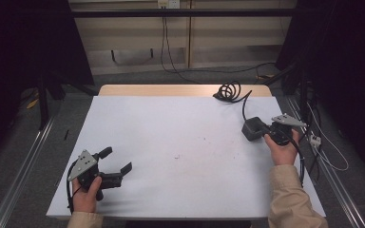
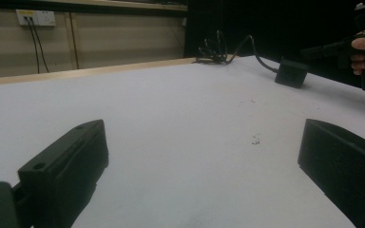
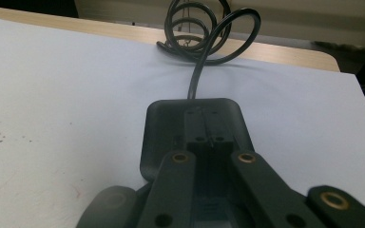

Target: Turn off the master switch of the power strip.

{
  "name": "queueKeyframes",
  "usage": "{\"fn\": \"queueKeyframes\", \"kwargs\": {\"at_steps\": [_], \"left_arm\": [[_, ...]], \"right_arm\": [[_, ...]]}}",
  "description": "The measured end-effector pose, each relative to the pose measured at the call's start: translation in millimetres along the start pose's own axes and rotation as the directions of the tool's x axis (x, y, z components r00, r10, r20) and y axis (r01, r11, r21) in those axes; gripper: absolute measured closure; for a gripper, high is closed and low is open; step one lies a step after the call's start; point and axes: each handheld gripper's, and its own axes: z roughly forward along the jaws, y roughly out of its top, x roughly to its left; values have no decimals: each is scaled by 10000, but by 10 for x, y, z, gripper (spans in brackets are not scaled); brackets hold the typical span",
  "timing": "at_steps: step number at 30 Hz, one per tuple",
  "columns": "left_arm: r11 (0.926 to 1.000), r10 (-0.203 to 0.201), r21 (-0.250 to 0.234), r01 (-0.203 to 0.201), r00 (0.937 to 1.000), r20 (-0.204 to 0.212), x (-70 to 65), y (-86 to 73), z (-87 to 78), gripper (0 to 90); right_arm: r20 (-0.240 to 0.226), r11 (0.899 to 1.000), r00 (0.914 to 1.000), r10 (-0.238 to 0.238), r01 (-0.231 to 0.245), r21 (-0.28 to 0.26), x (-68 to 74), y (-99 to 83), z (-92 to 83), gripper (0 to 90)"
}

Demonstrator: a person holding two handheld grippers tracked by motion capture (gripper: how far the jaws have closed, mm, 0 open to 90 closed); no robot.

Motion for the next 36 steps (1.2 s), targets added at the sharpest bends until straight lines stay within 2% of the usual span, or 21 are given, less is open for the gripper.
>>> {"fn": "queueKeyframes", "kwargs": {"at_steps": [5,17,26,28,29,31,36], "left_arm": [[10000,-26,-30,26,10000,7,-1,1,-2,24],[10000,-26,-4,26,10000,-3,-3,-1,-3,24],[10000,-43,-28,42,10000,-7,-6,-1,2,24],[10000,-87,-17,87,10000,5,-14,-2,6,24],[10000,-85,-12,85,10000,4,-12,-2,6,24],[10000,-49,18,49,10000,25,-2,-4,6,24],[10000,-90,0,90,10000,23,0,-4,4,24]], "right_arm": [[-31,10000,10000,85,-85,-13,-7,-2,-3,900],[196,9999,9997,-135,136,-29,30,-3,-6,900],[-39,9999,10000,72,-73,-111,5,-14,-18,900],[-19,9999,10000,-37,36,-114,9,-10,-19,900],[-31,9994,10000,-3,2,-332,8,-5,-28,900],[45,9996,9998,-208,209,-197,13,13,-36,900],[-50,9997,9999,89,-91,-208,3,8,-46,899]]}}
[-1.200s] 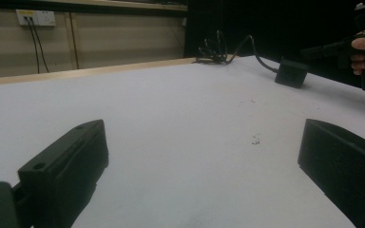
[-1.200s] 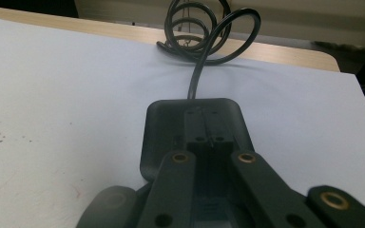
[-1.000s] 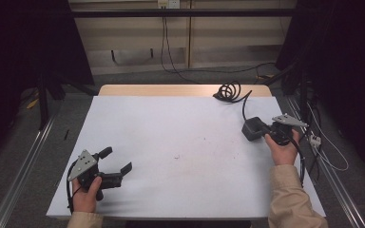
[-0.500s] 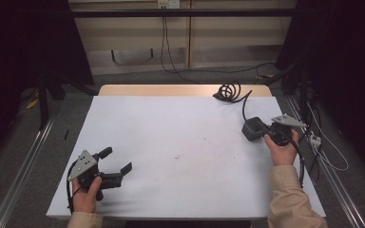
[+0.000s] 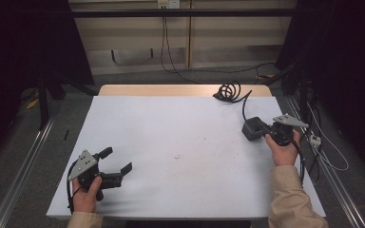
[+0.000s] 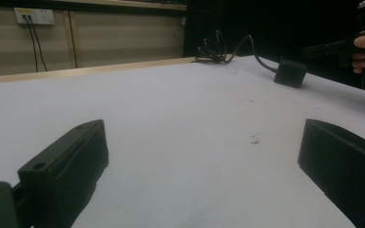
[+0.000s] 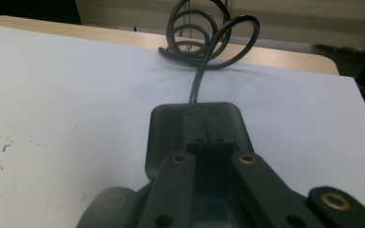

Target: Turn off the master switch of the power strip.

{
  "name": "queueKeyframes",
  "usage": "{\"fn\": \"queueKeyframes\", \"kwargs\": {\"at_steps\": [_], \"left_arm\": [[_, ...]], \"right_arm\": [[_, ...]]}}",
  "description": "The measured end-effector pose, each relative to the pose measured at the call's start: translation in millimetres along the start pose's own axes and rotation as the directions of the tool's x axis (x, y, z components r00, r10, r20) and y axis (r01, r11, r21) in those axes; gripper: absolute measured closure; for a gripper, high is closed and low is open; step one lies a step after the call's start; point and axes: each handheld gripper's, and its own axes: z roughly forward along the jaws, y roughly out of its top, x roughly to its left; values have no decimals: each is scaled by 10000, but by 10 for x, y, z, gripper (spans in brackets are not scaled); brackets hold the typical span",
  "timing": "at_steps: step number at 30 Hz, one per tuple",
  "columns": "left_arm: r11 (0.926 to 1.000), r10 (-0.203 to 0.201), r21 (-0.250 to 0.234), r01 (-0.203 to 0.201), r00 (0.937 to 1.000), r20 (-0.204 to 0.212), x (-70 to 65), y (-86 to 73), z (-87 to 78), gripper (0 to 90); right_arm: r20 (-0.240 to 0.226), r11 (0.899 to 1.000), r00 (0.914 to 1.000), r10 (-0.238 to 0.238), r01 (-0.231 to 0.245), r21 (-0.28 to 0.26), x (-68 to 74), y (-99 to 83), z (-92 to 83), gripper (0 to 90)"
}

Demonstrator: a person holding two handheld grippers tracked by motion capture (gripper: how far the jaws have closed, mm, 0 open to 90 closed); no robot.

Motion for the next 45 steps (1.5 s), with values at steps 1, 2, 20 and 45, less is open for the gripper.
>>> {"fn": "queueKeyframes", "kwargs": {"at_steps": [1,2,20,45], "left_arm": [[10000,44,-6,-44,10000,14,2,2,0,24],[10000,38,-17,-38,10000,10,0,3,1,24],[9999,0,-108,0,10000,30,-13,14,-5,24],[9999,45,-131,-44,9999,90,-38,16,14,24]], "right_arm": [[21,10000,10000,39,-39,1,-3,-2,-6,888],[5,10000,10000,97,-97,-1,-7,-2,-9,872],[-921,9975,9937,640,-666,-250,110,82,-149,514],[-2387,9985,9698,504,-539,-82,487,-43,-367,207]]}}
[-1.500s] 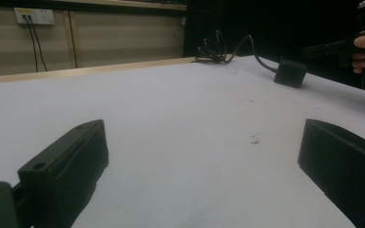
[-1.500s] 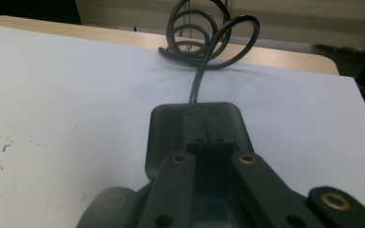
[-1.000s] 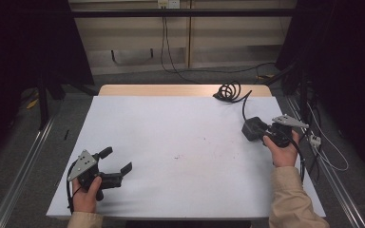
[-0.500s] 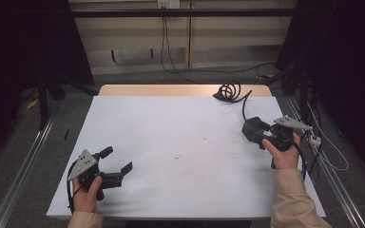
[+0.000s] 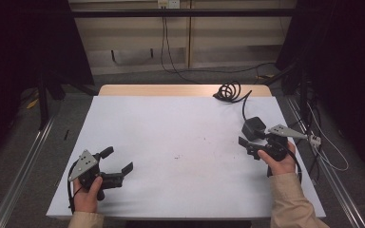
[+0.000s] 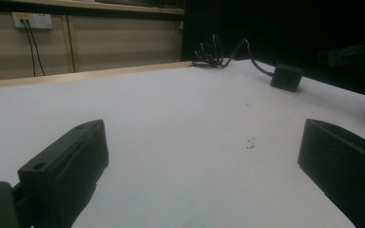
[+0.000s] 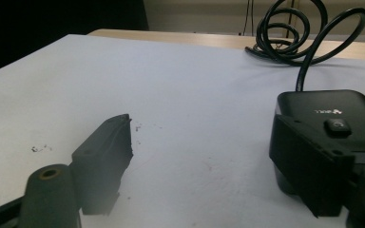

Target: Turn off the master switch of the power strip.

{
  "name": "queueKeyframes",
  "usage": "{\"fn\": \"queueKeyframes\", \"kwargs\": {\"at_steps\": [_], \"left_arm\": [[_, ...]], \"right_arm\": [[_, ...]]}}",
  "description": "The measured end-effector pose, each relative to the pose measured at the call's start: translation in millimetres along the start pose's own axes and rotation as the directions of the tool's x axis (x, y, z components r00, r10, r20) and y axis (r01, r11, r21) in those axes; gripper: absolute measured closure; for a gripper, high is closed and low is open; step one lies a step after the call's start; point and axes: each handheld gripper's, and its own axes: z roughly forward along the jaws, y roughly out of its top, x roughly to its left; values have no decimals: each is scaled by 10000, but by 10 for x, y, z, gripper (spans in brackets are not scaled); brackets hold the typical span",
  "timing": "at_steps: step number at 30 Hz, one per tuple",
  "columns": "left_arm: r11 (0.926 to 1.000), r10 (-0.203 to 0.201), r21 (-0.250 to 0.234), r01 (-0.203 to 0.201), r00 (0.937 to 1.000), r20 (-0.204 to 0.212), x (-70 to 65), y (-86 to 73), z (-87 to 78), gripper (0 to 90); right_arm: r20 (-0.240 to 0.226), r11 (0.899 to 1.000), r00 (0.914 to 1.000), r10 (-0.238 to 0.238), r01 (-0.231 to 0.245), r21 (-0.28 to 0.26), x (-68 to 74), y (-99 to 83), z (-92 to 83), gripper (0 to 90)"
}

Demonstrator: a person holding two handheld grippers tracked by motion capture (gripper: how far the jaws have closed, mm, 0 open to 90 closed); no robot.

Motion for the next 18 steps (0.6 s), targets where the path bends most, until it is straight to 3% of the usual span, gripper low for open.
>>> {"fn": "queueKeyframes", "kwargs": {"at_steps": [18], "left_arm": [[10000,-4,78,2,9999,164,-16,-6,16,24]], "right_arm": [[-741,9990,9964,-416,426,118,283,-182,-67,180]]}}
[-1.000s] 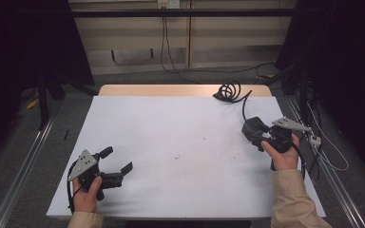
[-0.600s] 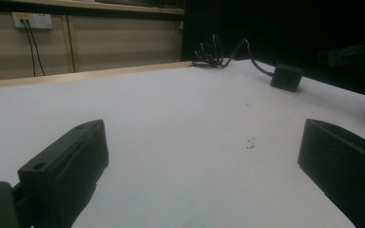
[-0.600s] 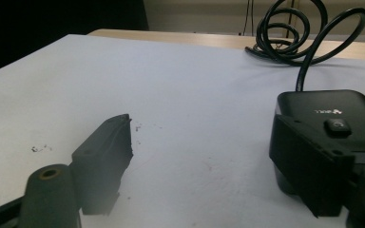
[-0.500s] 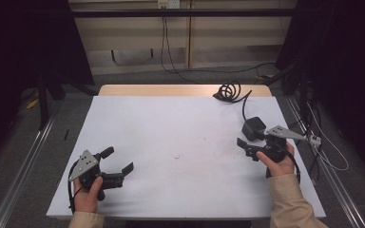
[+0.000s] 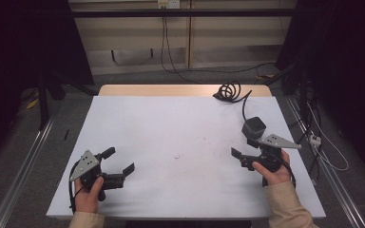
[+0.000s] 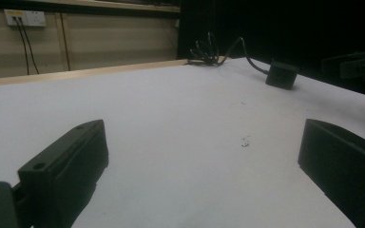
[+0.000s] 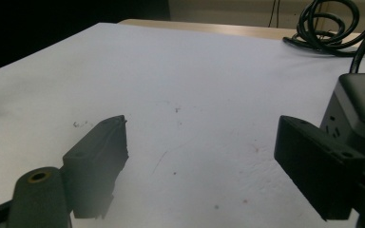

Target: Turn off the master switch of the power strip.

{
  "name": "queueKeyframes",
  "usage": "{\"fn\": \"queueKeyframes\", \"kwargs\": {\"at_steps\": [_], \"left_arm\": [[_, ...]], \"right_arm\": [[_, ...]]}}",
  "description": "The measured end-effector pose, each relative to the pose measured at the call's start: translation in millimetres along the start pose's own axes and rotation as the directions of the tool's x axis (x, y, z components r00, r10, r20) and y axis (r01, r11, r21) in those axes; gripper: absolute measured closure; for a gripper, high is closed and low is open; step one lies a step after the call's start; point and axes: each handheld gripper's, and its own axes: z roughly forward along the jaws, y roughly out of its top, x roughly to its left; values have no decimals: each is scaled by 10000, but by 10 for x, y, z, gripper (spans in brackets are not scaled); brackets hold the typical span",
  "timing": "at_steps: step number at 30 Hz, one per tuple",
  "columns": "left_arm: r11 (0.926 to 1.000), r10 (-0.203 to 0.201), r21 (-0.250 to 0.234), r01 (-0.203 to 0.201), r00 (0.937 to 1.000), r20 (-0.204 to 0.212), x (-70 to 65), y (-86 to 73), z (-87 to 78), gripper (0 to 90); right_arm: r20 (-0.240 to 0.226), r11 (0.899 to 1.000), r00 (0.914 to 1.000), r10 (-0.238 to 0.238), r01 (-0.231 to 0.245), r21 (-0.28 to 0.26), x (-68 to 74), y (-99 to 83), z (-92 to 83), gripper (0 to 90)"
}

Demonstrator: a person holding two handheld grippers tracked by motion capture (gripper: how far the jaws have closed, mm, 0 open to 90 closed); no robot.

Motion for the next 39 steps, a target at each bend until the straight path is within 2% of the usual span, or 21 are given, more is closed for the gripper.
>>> {"fn": "queueKeyframes", "kwargs": {"at_steps": [6,15,31,39], "left_arm": [[10000,-19,-53,19,10000,8,-5,5,-5,24],[10000,-30,-40,30,10000,16,-2,3,-9,24],[10000,-67,-13,67,10000,-3,2,-2,-6,24],[10000,-45,28,45,10000,-3,3,-4,-3,24]], "right_arm": [[-113,9989,9990,-442,443,140,73,-99,-28,175],[-12,9982,9982,-599,599,96,80,-206,-87,172],[24,9987,9989,-459,458,241,45,-321,-220,170],[-26,9980,9985,-541,541,314,51,-362,-262,169]]}}
